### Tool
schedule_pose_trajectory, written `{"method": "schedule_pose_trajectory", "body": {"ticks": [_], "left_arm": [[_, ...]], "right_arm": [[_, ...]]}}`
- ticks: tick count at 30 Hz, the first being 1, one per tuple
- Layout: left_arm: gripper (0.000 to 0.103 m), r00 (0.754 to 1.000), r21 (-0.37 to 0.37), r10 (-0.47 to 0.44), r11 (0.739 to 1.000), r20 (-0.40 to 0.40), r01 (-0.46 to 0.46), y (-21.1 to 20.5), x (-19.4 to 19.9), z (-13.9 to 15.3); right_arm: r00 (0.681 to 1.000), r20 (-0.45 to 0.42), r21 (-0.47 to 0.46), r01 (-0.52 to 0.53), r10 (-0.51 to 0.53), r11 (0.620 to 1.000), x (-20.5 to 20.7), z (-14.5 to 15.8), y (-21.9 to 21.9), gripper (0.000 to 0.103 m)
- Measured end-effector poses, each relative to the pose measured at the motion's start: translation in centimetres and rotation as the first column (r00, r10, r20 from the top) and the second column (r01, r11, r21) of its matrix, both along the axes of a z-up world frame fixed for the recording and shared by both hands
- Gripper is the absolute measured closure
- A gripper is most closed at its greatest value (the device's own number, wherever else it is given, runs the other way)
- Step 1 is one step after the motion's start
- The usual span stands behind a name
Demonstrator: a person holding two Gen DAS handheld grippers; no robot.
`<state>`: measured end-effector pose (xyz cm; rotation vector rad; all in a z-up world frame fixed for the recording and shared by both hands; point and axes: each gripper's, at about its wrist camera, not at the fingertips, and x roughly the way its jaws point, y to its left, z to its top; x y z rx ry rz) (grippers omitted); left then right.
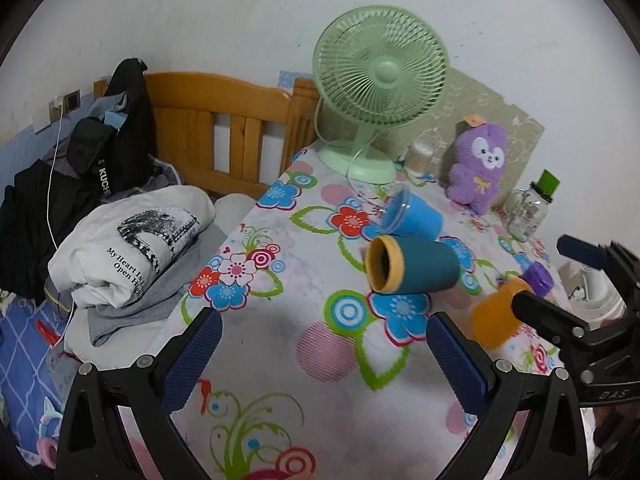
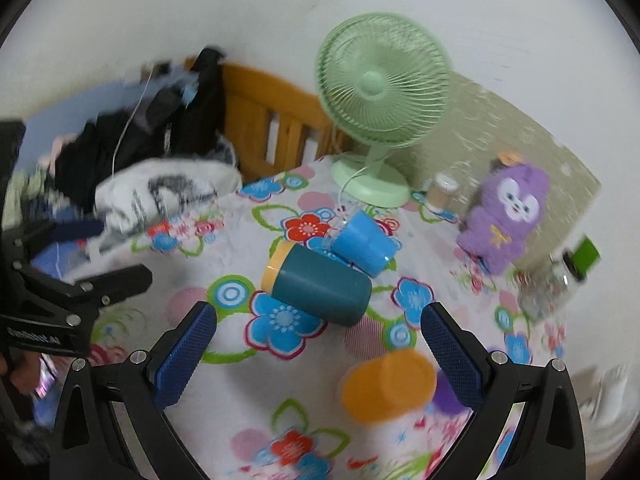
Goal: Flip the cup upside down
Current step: 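Grasp the teal cup around its body with the right gripper and lift, then close the left gripper on the teal cup while the right gripper releases it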
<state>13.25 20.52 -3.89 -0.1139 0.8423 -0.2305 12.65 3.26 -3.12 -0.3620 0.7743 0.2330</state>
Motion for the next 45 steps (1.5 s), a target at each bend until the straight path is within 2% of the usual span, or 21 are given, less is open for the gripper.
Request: {"method": "schedule_pose_trajectory", "body": {"ticks": [4, 7, 13, 16, 20, 24, 25, 28, 30, 35, 40, 42, 45], "left_arm": [[0.000, 0.999, 0.007, 0.013, 1.000, -0.032, -0.013, 0.0, 2.3, -1.0], [0.000, 0.997, 0.011, 0.025, 1.000, -0.072, -0.024, 0.0, 3.9, -2.1], [0.000, 0.991, 0.022, 0.039, 0.999, -0.128, -0.036, -0.4, 5.9, -4.1], [0.000, 0.988, 0.028, 0.039, 0.999, -0.147, -0.035, -0.6, 6.5, -4.8], [0.000, 0.986, 0.026, 0.042, 0.999, -0.162, -0.038, -0.8, 7.1, -5.4], [0.000, 0.985, 0.023, 0.040, 0.999, -0.168, -0.036, -0.9, 7.3, -5.6], [0.000, 0.985, 0.025, 0.039, 0.999, -0.168, -0.036, -1.0, 7.3, -5.6], [0.000, 0.985, 0.031, 0.037, 0.999, -0.166, -0.032, -1.1, 7.1, -5.5], [0.000, 0.986, 0.033, 0.038, 0.999, -0.164, -0.033, -1.0, 6.9, -5.3], [0.000, 0.987, 0.025, 0.045, 0.999, -0.157, -0.042, -0.5, 6.1, -4.8], [0.000, 0.989, 0.001, 0.048, 0.999, -0.138, -0.048, 0.4, 4.3, -3.7], [0.000, 0.990, -0.011, 0.044, 0.999, -0.133, -0.046, 0.8, 3.2, -3.3], [0.000, 0.990, -0.024, 0.029, 0.999, -0.135, -0.033, 1.1, 1.3, -2.9]], "right_arm": [[0.991, -0.085, -0.057, -0.106, 0.101, 0.993, 3.2, -1.4, 0.7, 0.000], [0.973, -0.161, -0.109, -0.181, 0.162, 0.977, 5.8, -2.5, 1.2, 0.000], [0.903, -0.328, -0.158, -0.341, 0.276, 0.927, 10.2, -4.4, 2.2, 0.000], [0.854, -0.409, -0.150, -0.411, 0.322, 0.899, 11.5, -5.7, 2.3, 0.001], [0.809, -0.469, -0.150, -0.469, 0.355, 0.870, 12.5, -7.2, 2.6, 0.001], [0.784, -0.511, -0.161, -0.489, 0.352, 0.857, 13.7, -8.8, 2.9, 0.010], [0.775, -0.525, -0.156, -0.493, 0.351, 0.856, 14.0, -9.2, 2.9, 0.015], [0.759, -0.551, -0.178, -0.514, 0.347, 0.839, 14.1, -10.1, 3.2, 0.022], [0.743, -0.576, -0.167, -0.514, 0.340, 0.841, 14.2, -10.3, 3.3, 0.025], [0.743, -0.582, -0.103, -0.471, 0.331, 0.876, 13.6, -9.6, 3.6, 0.028], [0.801, -0.518, -0.058, -0.384, 0.301, 0.922, 11.3, -6.9, 3.8, 0.029], [0.845, -0.473, -0.051, -0.307, 0.248, 0.950, 9.6, -5.5, 3.5, 0.030], [0.859, -0.472, 0.049, -0.200, 0.200, 0.978, 7.1, -4.2, 2.9, 0.031]]}}
